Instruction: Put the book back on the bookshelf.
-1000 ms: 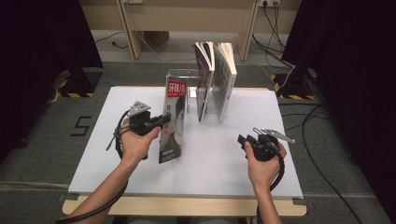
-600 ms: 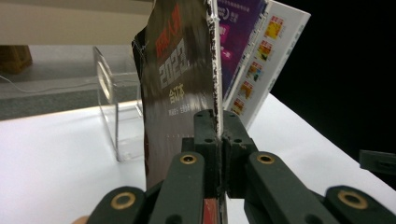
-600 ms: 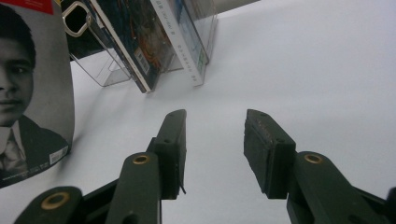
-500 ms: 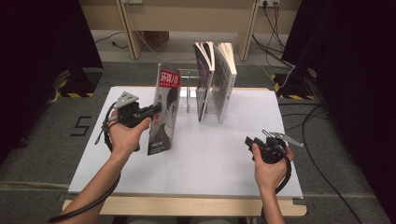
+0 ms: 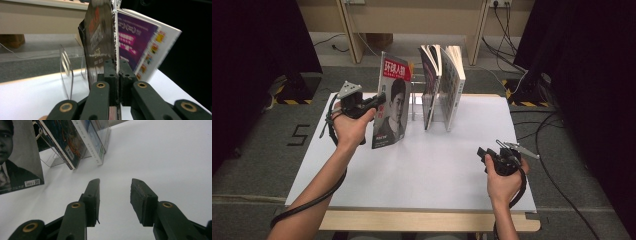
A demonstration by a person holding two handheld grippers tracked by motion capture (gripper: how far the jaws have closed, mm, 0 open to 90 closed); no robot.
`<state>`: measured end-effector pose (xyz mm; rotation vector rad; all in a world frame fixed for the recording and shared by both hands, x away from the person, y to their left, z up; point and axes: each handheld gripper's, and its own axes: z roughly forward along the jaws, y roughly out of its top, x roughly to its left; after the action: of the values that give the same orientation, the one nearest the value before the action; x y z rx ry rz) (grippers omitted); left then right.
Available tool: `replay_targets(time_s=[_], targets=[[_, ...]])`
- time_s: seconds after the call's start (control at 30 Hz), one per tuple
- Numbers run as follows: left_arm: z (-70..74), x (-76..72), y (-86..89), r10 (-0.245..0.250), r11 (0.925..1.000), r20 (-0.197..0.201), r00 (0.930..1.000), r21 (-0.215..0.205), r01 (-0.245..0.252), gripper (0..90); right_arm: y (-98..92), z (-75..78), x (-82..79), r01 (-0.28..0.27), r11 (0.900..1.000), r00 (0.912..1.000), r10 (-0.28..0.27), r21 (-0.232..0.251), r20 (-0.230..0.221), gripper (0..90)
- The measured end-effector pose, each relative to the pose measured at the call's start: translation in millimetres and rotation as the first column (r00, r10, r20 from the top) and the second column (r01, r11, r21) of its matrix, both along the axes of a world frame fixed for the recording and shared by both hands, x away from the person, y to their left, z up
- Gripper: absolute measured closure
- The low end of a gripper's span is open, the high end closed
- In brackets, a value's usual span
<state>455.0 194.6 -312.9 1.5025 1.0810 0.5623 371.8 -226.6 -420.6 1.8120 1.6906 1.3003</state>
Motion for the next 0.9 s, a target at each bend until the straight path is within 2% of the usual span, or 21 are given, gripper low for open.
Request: replay_targets(time_s=[0.23, 0.3, 0.47, 0.53, 0.6, 0.63, 0.73, 0.83, 0.9], targets=[[-1.1, 35.7, -9.1, 0.059, 0.9977, 0.039, 0.9975, -0.036, -0.057, 86.6, -2.5, -1.3, 0.6, 0.009, 1.0, 1.0, -0.009, 0.004, 0.0, 60.0], [-0.9, 45.0, -12.8, 0.074, 0.9965, 0.061, 0.9954, -0.043, -0.072, 86.6, -3.2, -2.1, 0.8, 0.011, 1.0, 0.9999, -0.011, 0.007, 0.0, 60.0], [-9.9, 63.5, -20.3, 0.137, 0.9898, 0.123, 0.9828, -0.055, -0.131, 86.4, -6.3, -5.2, 1.4, 0.016, 1.0, 0.9998, -0.016, 0.011, -0.011, 60.0], [-18.2, 67.7, -21.9, 0.157, 0.9873, 0.13, 0.979, -0.044, -0.152, 86.4, -7.4, -7.1, 1.6, 0.016, 1.0, 0.9997, -0.015, 0.01, -0.018, 60.1], [-23.3, 68.8, -22.8, 0.16, 0.987, 0.133, 0.9781, -0.028, -0.158, 86.3, -8.0, -8.2, 1.9, 0.013, 1.0, 0.9998, -0.013, 0.003, -0.014, 60.2], [-33.6, 68.2, -23.0, 0.158, 0.9873, 0.149, 0.9761, -0.01, -0.159, 86.2, -8.0, -8.5, 1.3, 0.013, 1.0, 0.9997, -0.013, 0.01, -0.02, 60.4], [-40.4, 64.5, -20.4, 0.16, 0.9872, 0.139, 0.9774, -0.023, -0.158, 85.6, -8.7, -6.9, 0.8, 0.012, 1.0, 0.9998, -0.012, 0.006, -0.014, 60.4], [-58.8, 49.5, -17.3, 0.136, 0.9891, 0.15, 0.9792, 0.035, -0.143, 85.1, -9.2, -5.9, -0.3, 0.013, 1.0, 0.9999, -0.013, 0.01, -0.009, 60.3], [-69.7, 40.9, -16.0, 0.114, 0.9916, 0.142, 0.9833, 0.046, -0.121, 85.0, -8.7, -4.9, -1.8, 0.016, 1.0, 0.9998, -0.016, 0.018, -0.01, 60.3]])
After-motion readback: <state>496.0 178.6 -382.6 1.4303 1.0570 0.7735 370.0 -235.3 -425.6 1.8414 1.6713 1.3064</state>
